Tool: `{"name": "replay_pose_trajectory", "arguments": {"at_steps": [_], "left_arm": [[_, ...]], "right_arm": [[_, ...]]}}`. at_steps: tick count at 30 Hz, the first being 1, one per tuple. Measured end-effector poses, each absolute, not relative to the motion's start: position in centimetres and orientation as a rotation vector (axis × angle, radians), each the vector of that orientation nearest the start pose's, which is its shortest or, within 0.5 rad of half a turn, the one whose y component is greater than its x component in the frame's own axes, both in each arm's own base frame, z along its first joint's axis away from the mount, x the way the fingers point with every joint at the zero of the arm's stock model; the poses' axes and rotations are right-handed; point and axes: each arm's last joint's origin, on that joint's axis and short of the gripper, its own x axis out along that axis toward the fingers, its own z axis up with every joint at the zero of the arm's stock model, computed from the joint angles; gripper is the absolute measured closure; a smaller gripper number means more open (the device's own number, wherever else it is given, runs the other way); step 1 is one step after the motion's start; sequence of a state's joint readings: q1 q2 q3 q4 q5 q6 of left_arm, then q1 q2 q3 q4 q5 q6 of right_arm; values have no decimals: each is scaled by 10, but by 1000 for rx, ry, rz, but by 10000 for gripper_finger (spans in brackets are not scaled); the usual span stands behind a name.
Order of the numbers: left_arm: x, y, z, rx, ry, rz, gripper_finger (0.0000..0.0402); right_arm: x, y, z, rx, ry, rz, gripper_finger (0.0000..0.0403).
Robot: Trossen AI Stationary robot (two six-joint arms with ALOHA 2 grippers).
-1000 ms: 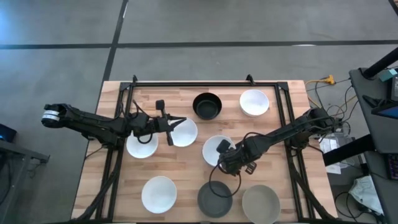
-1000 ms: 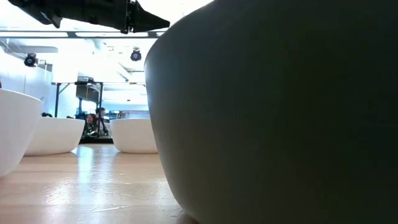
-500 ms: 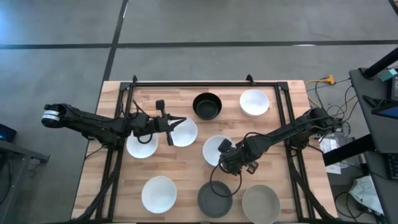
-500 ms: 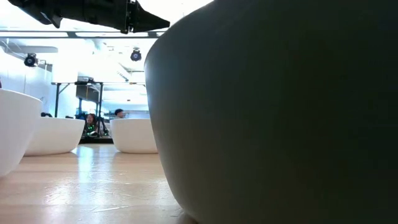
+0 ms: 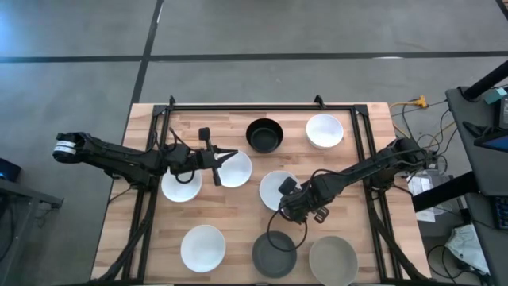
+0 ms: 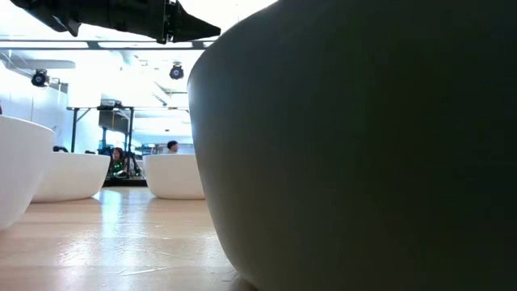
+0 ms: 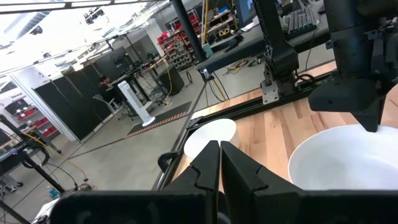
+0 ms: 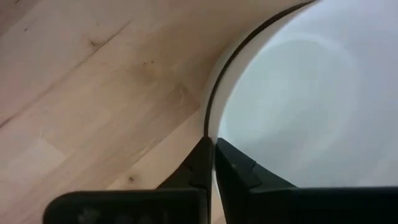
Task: Nest bowls inside each other
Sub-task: Stack the white bowl on top of the light gray bowl
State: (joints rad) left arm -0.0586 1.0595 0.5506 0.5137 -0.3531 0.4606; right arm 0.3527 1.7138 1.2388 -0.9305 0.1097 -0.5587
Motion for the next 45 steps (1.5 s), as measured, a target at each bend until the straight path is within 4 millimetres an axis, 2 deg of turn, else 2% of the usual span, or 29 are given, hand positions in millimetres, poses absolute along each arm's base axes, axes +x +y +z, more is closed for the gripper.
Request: {"name": "replay_pose_trajectory", "arguments": {"at_steps": [34,45], "left_arm": [[229,-3,267,452,63,290,402],[229,-3,267,453,63,290,402]], "right_arm": [[300,107,207,-774,1291,583,392],[301,106,210,-757,1299,525,322]]}}
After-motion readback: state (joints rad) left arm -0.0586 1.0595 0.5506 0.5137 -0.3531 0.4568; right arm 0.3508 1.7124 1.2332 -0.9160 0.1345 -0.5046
